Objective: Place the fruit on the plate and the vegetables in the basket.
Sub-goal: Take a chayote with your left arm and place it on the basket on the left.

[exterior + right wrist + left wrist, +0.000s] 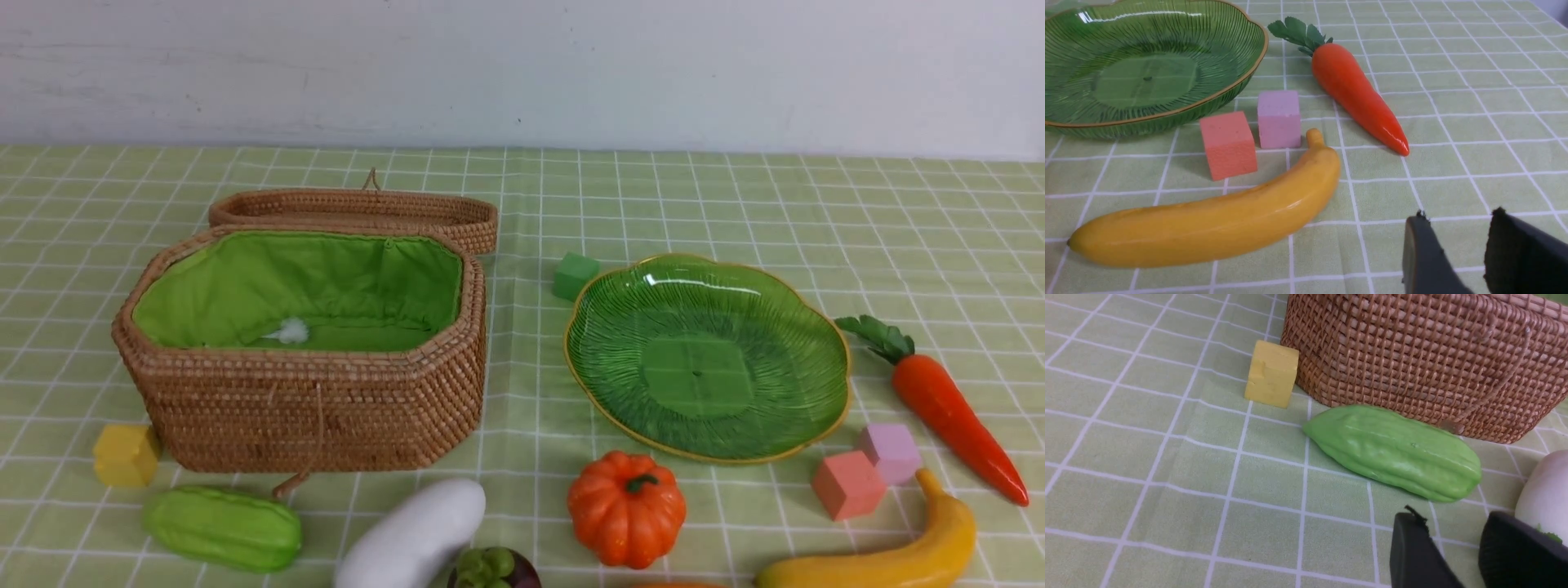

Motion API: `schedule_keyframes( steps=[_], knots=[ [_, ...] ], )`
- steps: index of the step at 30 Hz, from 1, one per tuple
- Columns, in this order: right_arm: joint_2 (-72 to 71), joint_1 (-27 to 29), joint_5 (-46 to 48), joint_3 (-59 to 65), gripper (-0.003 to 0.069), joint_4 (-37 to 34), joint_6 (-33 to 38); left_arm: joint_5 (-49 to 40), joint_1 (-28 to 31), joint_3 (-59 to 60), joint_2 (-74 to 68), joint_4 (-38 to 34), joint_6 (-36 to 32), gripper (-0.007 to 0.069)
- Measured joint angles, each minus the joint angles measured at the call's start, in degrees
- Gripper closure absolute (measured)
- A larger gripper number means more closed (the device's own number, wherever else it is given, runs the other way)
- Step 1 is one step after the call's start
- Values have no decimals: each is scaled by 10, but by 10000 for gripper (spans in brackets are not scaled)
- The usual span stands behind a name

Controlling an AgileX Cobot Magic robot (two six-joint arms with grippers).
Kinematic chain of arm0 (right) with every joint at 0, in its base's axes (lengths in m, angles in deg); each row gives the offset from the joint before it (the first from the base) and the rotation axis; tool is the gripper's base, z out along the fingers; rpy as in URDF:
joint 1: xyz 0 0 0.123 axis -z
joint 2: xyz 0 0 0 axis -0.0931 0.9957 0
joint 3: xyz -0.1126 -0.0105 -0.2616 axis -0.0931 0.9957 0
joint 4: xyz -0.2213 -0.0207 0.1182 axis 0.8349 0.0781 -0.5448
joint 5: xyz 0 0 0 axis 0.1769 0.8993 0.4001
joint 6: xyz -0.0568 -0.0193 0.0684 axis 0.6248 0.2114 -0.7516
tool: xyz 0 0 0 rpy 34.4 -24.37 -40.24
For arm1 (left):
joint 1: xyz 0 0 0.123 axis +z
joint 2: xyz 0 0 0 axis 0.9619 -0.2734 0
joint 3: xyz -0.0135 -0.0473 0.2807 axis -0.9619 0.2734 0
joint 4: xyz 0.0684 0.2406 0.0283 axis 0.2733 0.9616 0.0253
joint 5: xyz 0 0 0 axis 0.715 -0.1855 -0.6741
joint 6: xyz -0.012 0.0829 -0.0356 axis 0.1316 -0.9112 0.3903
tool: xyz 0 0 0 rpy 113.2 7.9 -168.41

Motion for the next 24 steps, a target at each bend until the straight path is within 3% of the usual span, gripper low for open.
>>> schedule_keyframes(
  steps=[16, 20, 24],
  knots=[
    [0, 0, 0, 0, 418, 0, 0, 50, 0, 0, 0, 29, -5, 386],
    [0, 0, 0, 0, 418, 0, 0, 149, 0, 0, 0, 18, 8, 386],
    [0, 0, 0, 0, 418, 0, 0, 270, 0, 0, 0, -7, 64, 386]
  ],
)
